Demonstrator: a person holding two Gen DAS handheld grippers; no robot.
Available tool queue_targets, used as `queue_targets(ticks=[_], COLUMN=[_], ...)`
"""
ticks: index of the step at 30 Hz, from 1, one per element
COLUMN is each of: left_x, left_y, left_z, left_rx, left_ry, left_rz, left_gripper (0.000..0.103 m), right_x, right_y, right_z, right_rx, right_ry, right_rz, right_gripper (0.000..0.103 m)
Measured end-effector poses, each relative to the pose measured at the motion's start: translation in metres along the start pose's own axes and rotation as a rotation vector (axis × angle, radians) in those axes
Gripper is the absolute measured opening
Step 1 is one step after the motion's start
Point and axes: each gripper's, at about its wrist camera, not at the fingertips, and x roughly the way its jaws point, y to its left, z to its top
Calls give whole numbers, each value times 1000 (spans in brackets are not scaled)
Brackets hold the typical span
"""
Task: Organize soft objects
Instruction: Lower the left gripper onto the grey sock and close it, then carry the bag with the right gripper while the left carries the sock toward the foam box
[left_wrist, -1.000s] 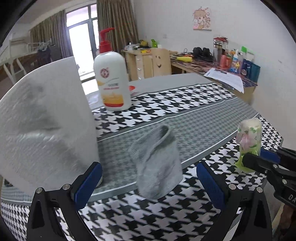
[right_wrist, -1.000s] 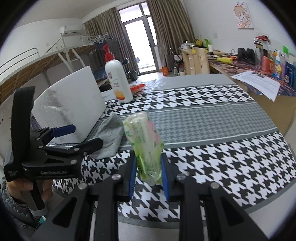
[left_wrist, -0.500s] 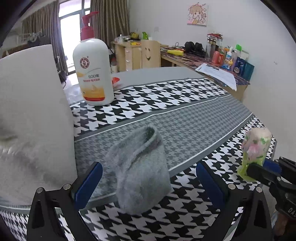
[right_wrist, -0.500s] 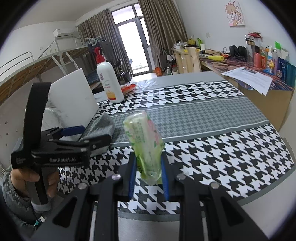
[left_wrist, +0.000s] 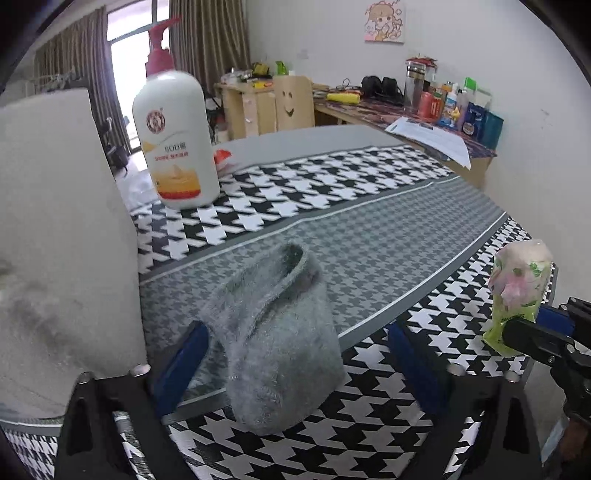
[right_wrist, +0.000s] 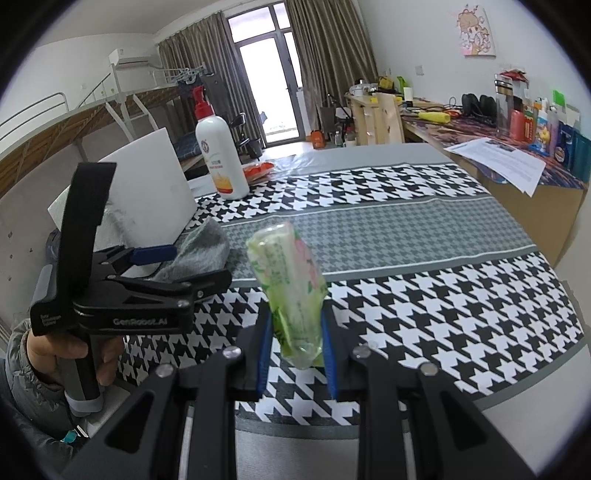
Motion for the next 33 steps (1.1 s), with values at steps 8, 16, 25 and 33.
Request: queue_targets(ticks=[8, 16, 25, 33], left_x=[5, 2, -6, -25], left_y=[5, 3, -6, -10], left_z=[-1, -2, -6, -2], left_rx=[-17, 7, 55, 71], left_ry=[40, 27, 4, -55], left_rz=[-12, -3, -65, -76], left_gripper=[71, 34, 23, 23], right_x=[4, 3, 1, -6], right_y=[0, 4, 6, 12], right_z=[-1, -1, -2, -2], right_rx=[-4, -11, -11, -17], right_ry=[12, 10, 10, -9], right_rz=[9, 12, 4, -5], right_gripper=[28, 28, 28, 28])
